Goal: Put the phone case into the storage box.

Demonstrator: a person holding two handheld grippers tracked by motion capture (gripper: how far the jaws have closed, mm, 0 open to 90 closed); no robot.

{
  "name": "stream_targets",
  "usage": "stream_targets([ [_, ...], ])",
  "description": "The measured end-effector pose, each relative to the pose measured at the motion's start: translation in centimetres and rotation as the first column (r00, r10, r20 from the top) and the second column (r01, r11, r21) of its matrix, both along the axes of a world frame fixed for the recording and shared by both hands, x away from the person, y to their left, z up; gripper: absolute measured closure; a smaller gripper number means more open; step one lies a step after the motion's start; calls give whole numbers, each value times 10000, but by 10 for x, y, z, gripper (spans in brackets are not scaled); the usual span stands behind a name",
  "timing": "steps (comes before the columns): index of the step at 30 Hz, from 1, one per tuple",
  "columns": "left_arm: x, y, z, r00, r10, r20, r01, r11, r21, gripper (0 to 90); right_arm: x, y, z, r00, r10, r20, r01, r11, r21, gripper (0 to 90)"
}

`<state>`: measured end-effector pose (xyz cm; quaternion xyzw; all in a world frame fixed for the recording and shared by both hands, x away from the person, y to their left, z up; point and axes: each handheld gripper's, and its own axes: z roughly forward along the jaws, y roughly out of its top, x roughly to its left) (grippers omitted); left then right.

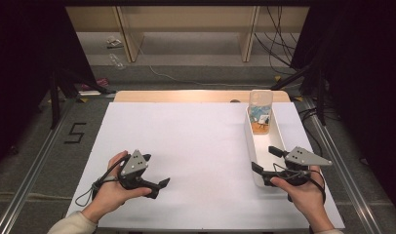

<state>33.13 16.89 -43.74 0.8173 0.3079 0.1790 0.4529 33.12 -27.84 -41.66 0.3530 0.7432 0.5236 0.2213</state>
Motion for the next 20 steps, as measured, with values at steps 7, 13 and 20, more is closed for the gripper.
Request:
stream_targets([
  [7, 0, 0, -1, 10000, -2, -25, 2, 10000, -6, 0, -1, 0, -2, 10000, 16, 2, -16, 10000, -28, 154],
  [13, 1, 0, -1, 10000, -11, -30, 11, 10000, 6, 0, -1, -1, -3, 10000, -49, 57, 49, 10000, 56, 153],
  [20, 2, -1, -1, 10000, -20, -46, 20, 10000, -17, 0, -1, -2, -1, 9998, -161, 109, 158, 9995, 273, 152],
])
